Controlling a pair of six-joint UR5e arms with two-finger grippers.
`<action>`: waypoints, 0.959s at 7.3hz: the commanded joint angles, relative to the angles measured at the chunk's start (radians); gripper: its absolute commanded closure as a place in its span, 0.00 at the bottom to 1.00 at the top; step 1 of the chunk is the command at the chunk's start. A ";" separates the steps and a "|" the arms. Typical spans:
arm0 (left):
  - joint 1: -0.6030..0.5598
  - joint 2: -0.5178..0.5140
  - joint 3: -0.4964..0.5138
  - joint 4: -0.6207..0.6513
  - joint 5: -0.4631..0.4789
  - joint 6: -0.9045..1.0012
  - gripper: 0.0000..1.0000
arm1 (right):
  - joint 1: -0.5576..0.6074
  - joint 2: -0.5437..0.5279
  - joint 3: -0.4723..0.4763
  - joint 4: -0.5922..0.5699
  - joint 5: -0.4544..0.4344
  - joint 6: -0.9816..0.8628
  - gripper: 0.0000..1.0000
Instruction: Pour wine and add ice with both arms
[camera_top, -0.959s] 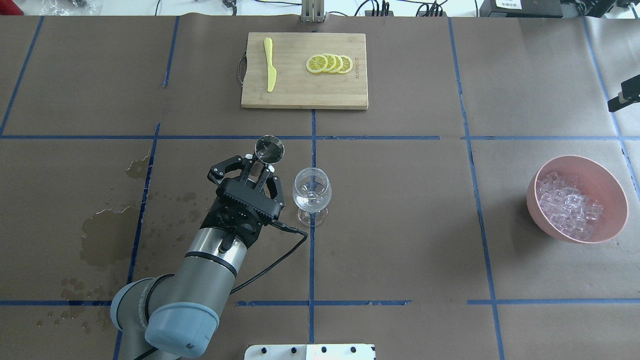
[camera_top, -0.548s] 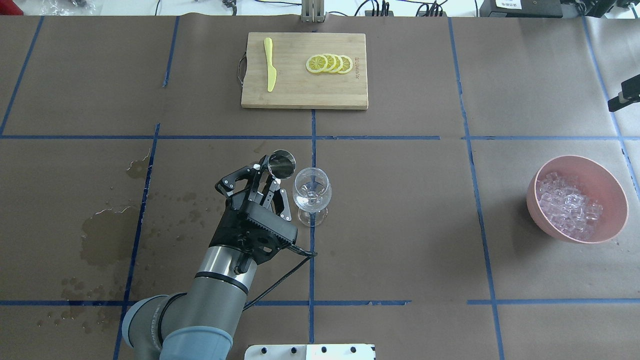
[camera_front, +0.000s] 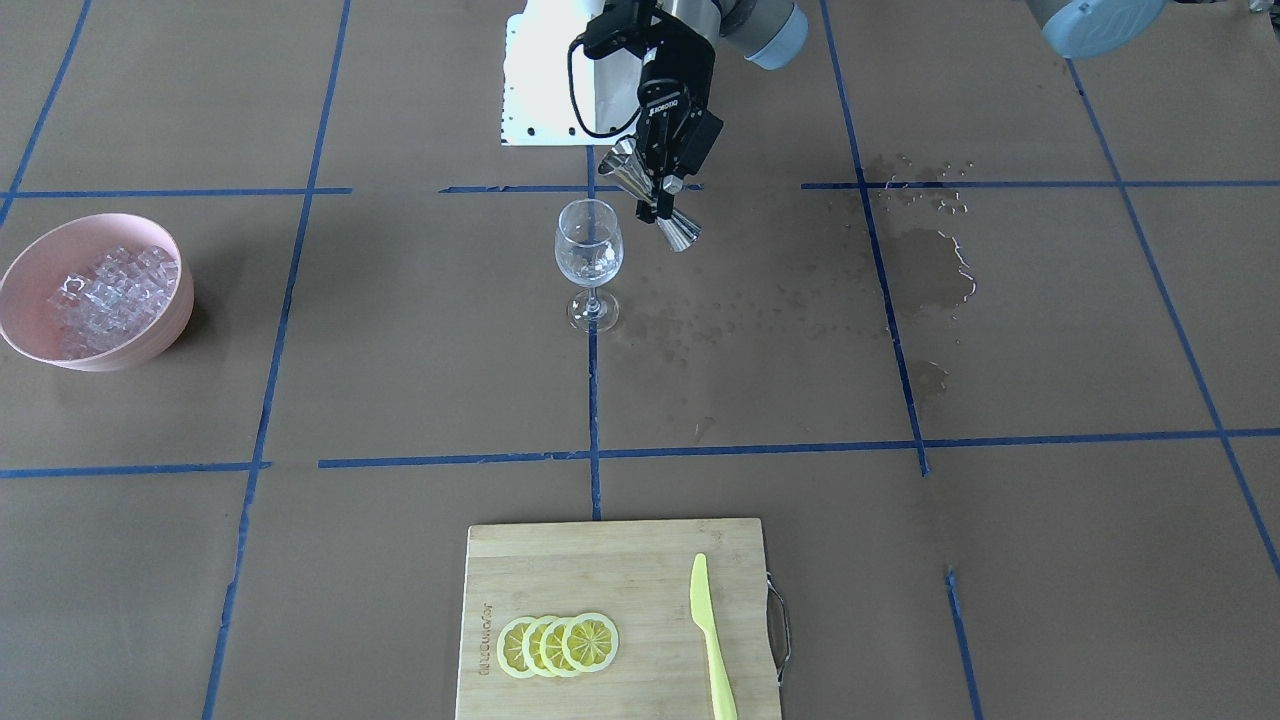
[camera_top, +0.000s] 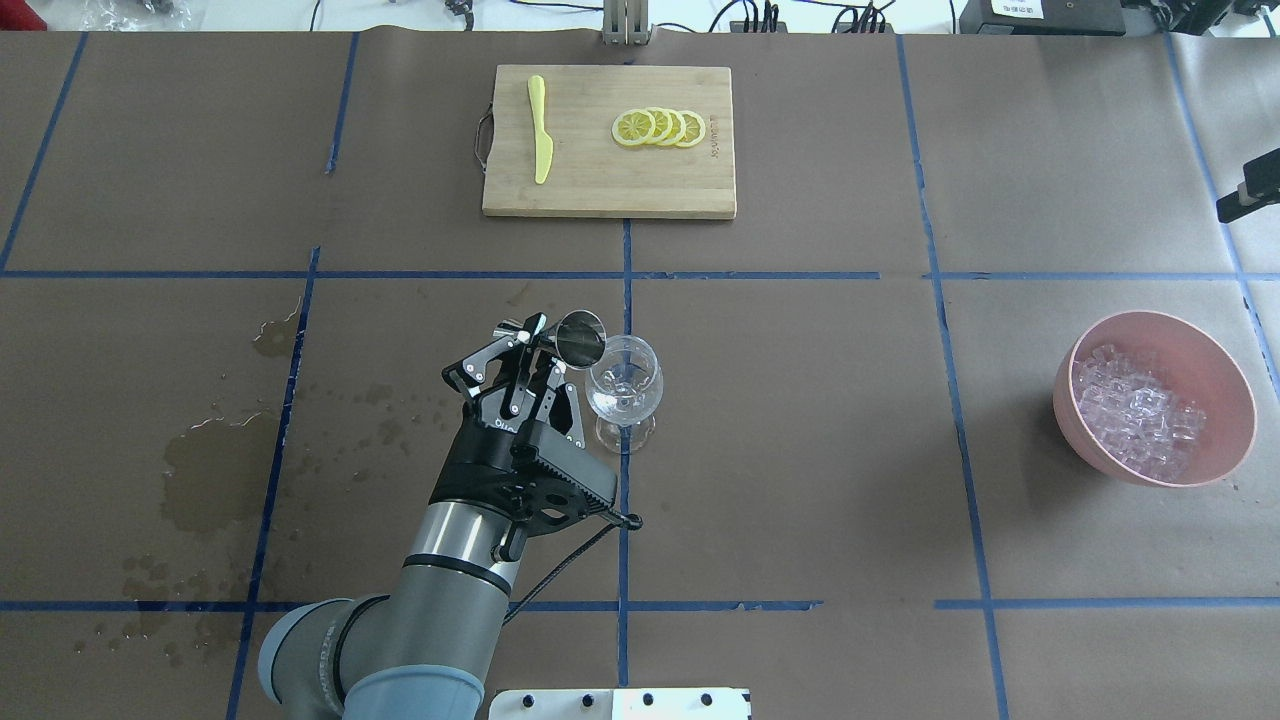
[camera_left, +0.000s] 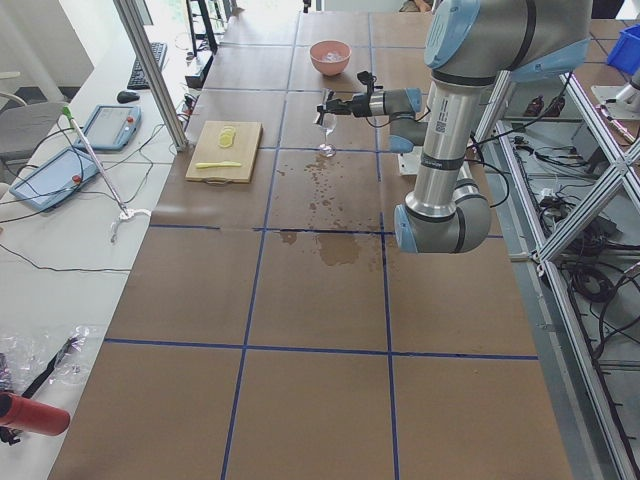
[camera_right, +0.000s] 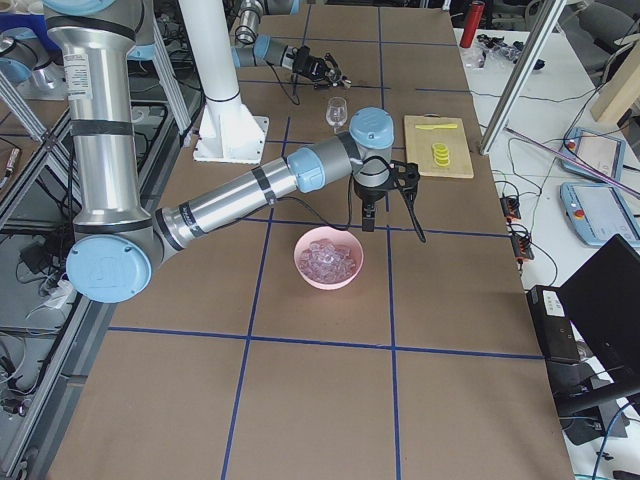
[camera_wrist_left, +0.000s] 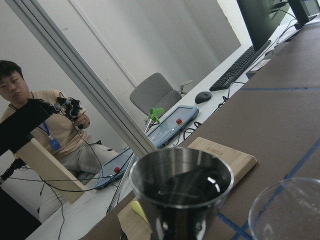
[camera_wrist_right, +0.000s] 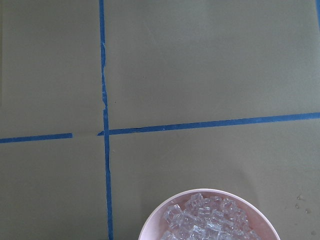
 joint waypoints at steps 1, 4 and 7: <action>-0.001 -0.006 0.001 0.002 0.005 0.122 1.00 | 0.000 0.000 0.000 -0.002 0.000 0.002 0.00; -0.001 -0.010 0.002 0.002 0.033 0.293 1.00 | 0.000 0.000 0.003 -0.002 0.000 0.014 0.00; -0.001 -0.016 0.005 0.002 0.034 0.412 1.00 | 0.001 0.000 0.003 0.000 0.001 0.015 0.00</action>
